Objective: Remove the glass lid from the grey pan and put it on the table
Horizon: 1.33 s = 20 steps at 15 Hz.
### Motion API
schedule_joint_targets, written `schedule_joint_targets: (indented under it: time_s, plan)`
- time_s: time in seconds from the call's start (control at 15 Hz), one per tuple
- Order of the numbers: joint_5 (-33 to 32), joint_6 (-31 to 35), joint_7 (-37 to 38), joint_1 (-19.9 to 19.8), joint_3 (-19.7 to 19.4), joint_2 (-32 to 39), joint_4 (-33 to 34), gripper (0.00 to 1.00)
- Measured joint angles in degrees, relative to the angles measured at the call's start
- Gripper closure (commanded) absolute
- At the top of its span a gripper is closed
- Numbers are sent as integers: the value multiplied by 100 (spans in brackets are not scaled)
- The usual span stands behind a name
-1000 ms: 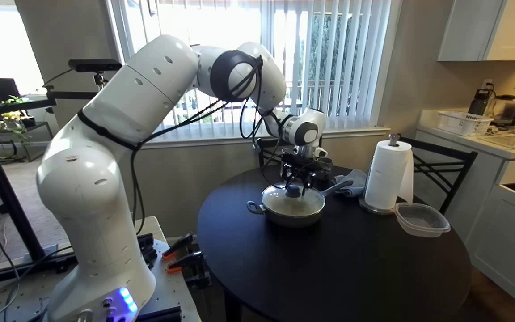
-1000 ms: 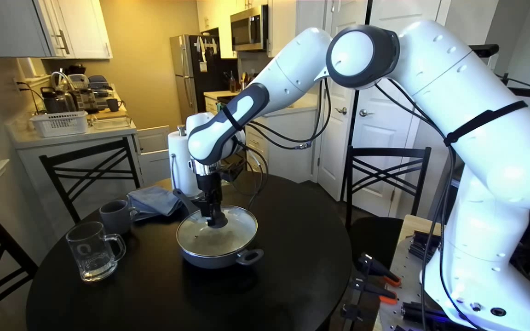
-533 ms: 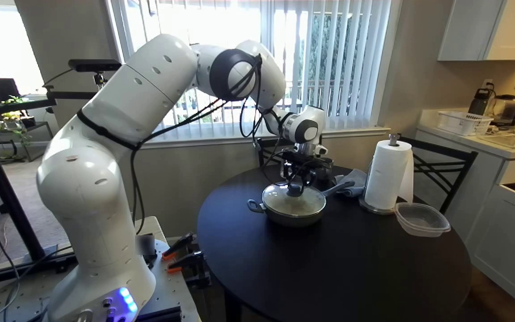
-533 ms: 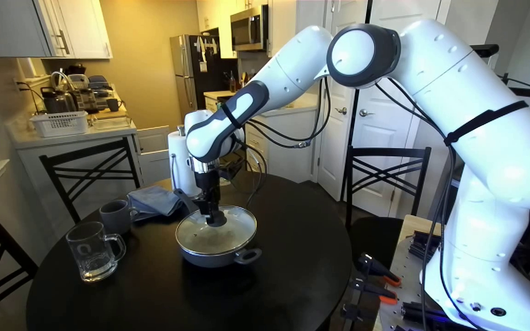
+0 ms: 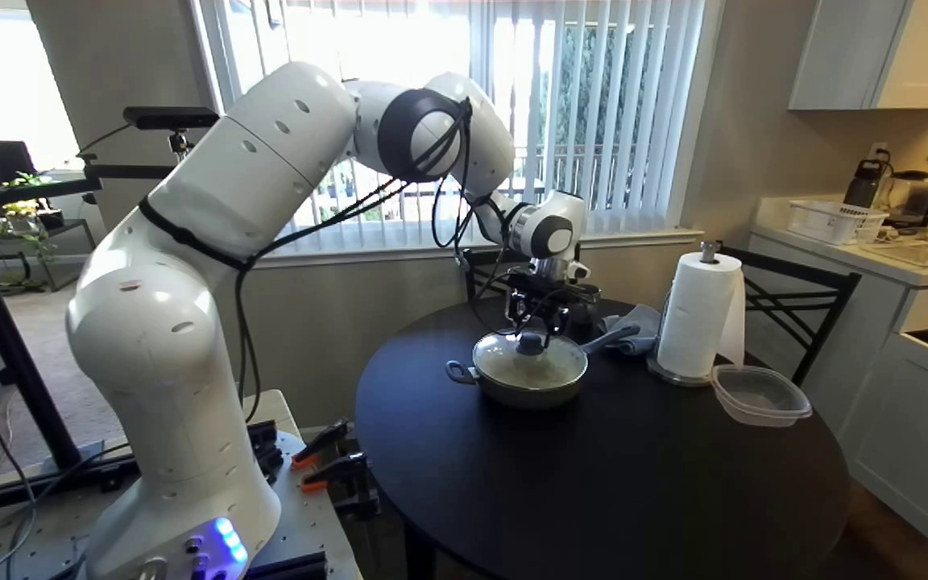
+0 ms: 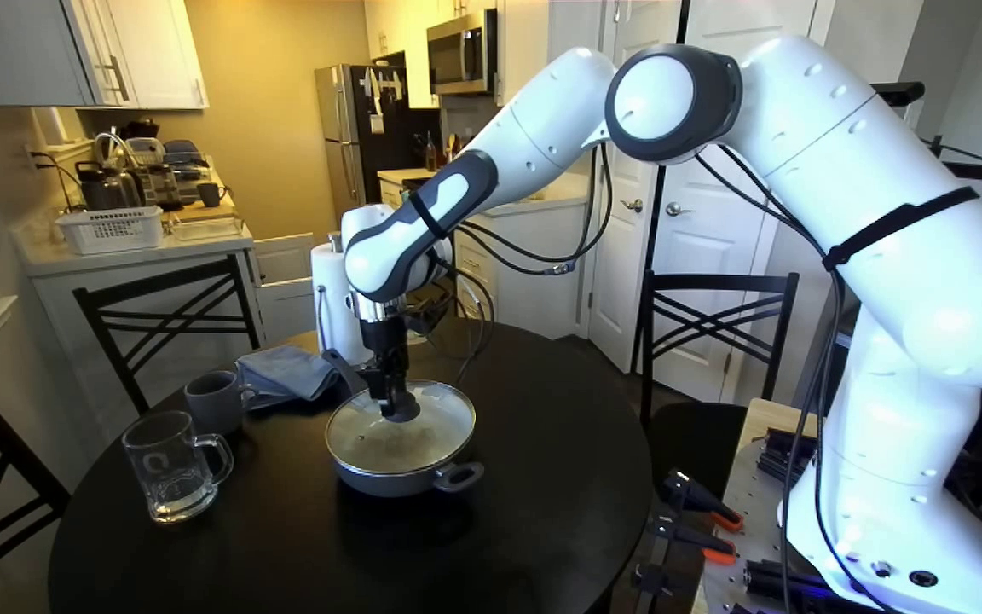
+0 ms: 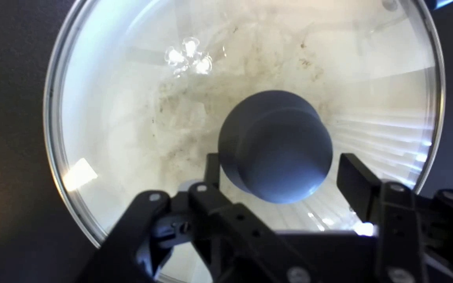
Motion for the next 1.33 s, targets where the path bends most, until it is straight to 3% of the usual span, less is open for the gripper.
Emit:
schedule_joint_targets:
  time_s: [0.33,0.4,0.47,0.8,1.07,1.33]
  plan:
    - [0,-186,35,27,-70,5,-3,0]
    - [0,-220,48,41,-90,5,-3,25]
    - [-2,-246,55,53,-105,5,-3,26]
    - [-19,-302,55,127,-157,-7,-1,58]
    - [-27,-347,64,189,-195,-79,2,67]
    - [-28,-359,69,218,-220,-85,2,67]
